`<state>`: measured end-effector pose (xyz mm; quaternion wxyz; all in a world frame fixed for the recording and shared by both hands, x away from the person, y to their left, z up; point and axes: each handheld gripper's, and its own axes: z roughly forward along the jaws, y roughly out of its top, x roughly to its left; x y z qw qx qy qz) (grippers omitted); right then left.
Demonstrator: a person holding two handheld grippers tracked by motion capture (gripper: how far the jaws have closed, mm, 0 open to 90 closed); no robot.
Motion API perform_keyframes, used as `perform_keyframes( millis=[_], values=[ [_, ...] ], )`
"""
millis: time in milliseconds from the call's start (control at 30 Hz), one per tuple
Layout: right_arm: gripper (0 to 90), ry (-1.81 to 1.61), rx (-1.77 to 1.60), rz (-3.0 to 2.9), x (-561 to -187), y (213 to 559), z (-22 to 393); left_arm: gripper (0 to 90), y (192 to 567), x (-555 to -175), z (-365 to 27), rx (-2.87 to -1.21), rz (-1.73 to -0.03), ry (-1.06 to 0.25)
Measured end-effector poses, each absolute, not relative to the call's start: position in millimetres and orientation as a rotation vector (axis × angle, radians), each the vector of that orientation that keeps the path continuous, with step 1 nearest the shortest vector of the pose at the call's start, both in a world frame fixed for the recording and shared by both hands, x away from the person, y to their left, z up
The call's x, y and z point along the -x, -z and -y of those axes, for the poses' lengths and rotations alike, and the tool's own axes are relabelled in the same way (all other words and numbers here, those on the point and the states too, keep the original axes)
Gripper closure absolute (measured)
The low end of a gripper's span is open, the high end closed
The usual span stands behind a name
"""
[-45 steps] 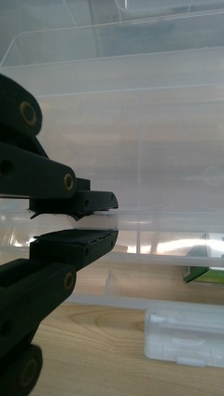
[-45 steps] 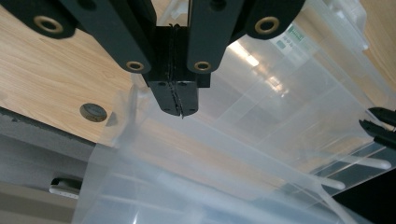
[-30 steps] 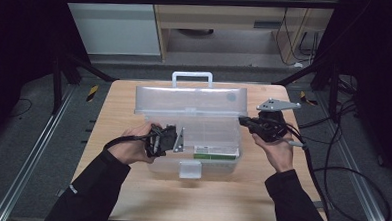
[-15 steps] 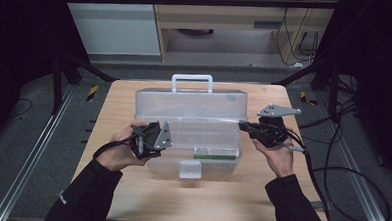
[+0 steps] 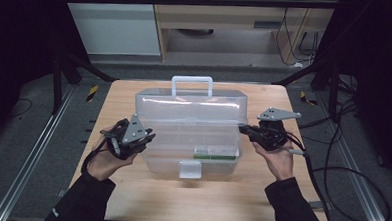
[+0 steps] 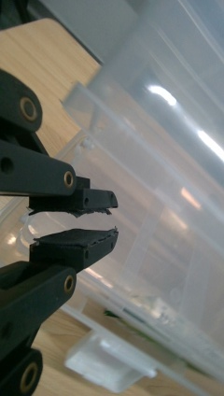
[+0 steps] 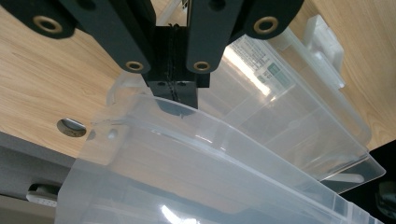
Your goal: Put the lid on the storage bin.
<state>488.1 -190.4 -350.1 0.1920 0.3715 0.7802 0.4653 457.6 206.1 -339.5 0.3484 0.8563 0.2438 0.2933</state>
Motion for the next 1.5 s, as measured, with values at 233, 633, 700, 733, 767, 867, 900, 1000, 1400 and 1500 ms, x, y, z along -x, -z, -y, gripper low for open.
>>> perform_keyframes(
  millis=[233,633,700,733,767,867,900,1000,1400,1500],
  values=[
    [90.0,-1.31,-1.048,-2.187,-485.3,354.4,191.4,82.2,348.6,-463.5,-225.1,-2.053,-0.814,-0.732],
    [90.0,-1.309,-1.068,-2.186,-478.9,365.8,198.3,84.5,365.7,-464.1,-231.4,-2.0,-0.867,-0.707],
    [90.0,-1.31,-1.069,-2.182,-478.2,366.8,199.0,84.6,367.4,-464.5,-233.4,-1.993,-0.878,-0.708],
    [90.0,-1.313,-1.071,-2.18,-478.1,367.2,199.6,84.8,368.1,-464.6,-234.4,-1.985,-0.883,-0.71],
    [90.0,-1.315,-1.073,-2.179,-477.9,367.4,200.0,84.9,368.9,-465.0,-235.9,-1.975,-0.894,-0.709],
    [90.0,-1.318,-1.074,-2.177,-477.0,368.6,200.5,85.5,371.1,-466.3,-239.9,-1.952,-0.904,-0.684],
    [90.0,-1.319,-1.073,-2.179,-476.9,369.0,200.6,85.7,371.9,-466.4,-240.1,-1.944,-0.906,-0.679],
    [90.0,-1.32,-1.077,-2.181,-476.6,370.7,201.0,85.7,374.2,-466.2,-240.5,-1.942,-0.909,-0.676],
    [90.0,-1.304,-1.079,-2.199,-475.2,379.8,201.9,85.2,385.9,-467.6,-246.2,-1.94,-0.932,-0.666],
    [90.0,-1.293,-1.072,-2.208,-474.9,381.4,201.7,85.5,387.5,-467.5,-247.4,-1.942,-0.934,-0.666]
  ],
)
